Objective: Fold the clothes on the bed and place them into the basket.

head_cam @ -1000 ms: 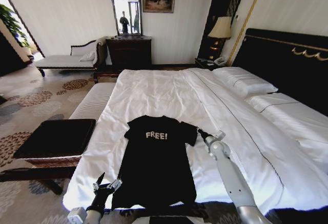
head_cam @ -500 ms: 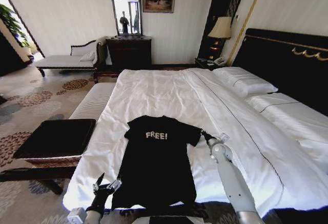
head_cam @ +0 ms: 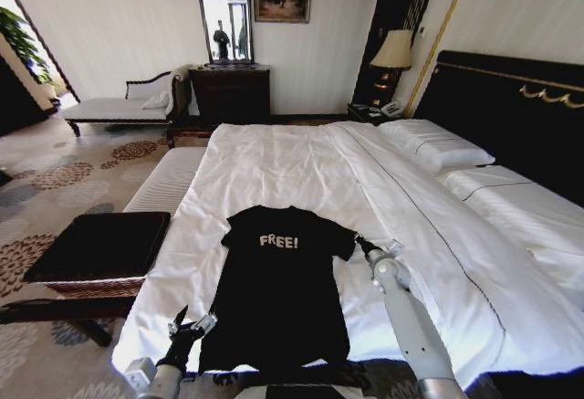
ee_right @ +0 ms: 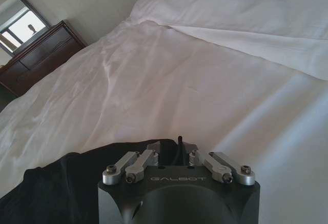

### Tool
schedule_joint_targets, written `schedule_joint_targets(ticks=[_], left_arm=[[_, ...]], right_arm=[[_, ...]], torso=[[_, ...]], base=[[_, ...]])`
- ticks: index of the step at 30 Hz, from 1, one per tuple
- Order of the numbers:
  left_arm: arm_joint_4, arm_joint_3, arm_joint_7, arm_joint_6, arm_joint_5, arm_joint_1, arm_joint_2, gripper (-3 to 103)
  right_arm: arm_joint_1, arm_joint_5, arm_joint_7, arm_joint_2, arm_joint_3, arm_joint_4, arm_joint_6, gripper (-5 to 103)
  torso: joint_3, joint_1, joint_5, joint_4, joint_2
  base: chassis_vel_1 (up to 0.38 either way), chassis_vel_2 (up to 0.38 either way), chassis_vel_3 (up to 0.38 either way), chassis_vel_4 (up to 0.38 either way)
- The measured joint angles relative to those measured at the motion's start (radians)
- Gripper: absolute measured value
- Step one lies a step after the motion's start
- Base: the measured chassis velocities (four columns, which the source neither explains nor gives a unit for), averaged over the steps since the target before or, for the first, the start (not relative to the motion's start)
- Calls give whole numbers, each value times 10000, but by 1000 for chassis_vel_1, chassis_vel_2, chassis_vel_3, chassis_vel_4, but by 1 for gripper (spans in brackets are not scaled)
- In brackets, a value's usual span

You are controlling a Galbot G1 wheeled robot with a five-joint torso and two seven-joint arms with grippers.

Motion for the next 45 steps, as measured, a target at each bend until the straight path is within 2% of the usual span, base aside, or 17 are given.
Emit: schedule_joint_targets(ticks=[1,3,6,9,10,17,18,19,21,24,32,36,39,41,42,43,45], left_arm=[[218,-151,-141,261,-603,-540,3,100],[591,-263,-219,474,-1008,-1301,45,101],[1056,-267,-309,603,-1302,-2147,144,100],[2009,-104,-471,943,-1667,-3683,262,98],[2009,-104,-471,943,-1667,-3683,262,98],[3536,361,-470,1235,-2185,-5275,608,95],[4008,497,-403,1240,-2354,-5689,641,94],[4229,566,-372,1248,-2473,-5907,651,94],[4455,630,-346,1260,-2613,-6175,657,94],[4936,843,-243,1362,-3054,-6807,665,81],[6038,1656,-133,1455,-3152,-7973,557,76],[6261,1896,-153,1480,-3137,-8152,530,76],[6479,2071,-191,1493,-3043,-8234,447,68],[6496,2073,-197,1493,-3036,-8238,435,68],[6608,2076,-202,1491,-2990,-8271,376,57],[6675,2076,-164,1476,-2942,-8293,353,57],[6769,2075,-37,1447,-2831,-8328,327,46]], right_arm=[[-75,-5,13,-33,2,52,-8,25],[-168,-9,30,-82,11,119,-16,36],[-275,-31,36,-124,12,185,-22,41],[-526,-342,-89,-177,-21,418,-33,57],[-526,-342,-89,-177,-21,418,-33,57],[-732,-463,-81,-241,-71,701,-109,79],[-753,-438,-60,-291,-70,718,-130,90],[-768,-420,-46,-324,-68,729,-140,95],[-783,-402,-41,-346,-65,750,-158,98],[-836,-360,-35,-364,-50,854,-216,100],[-805,-352,59,-242,-97,843,-270,100],[-761,-295,96,-244,-98,838,-287,100],[-737,-200,141,-282,-63,832,-304,100],[-737,-192,144,-287,-56,831,-304,100],[-737,-156,152,-316,-26,816,-305,100],[-739,-143,157,-337,-6,801,-305,100],[-749,-112,168,-377,22,783,-305,100]], torso=[[0,0,0,1,0],[0,0,-1,3,-1],[0,0,-2,1,-1],[1,2,-2,-2,-1],[1,2,-2,-2,-1],[1,1,0,3,-1],[0,1,-1,2,-2],[1,1,-3,3,-2],[1,2,-1,1,-2],[1,2,0,0,-2],[0,2,2,0,-2],[0,2,1,0,-2],[0,1,1,3,-1],[0,2,1,2,-1],[0,1,1,2,-1],[0,1,1,2,-1],[0,2,1,1,-1]], base=[[0,0,0,0],[0,0,0,0],[0,0,0,0],[0,0,0,0],[0,0,0,0],[0,0,0,0],[0,0,0,0],[0,0,0,0],[0,0,0,0],[0,0,0,0],[0,0,0,0],[0,0,0,0],[0,0,0,0],[0,0,0,0],[0,0,0,0],[0,0,0,0],[0,0,0,0]])
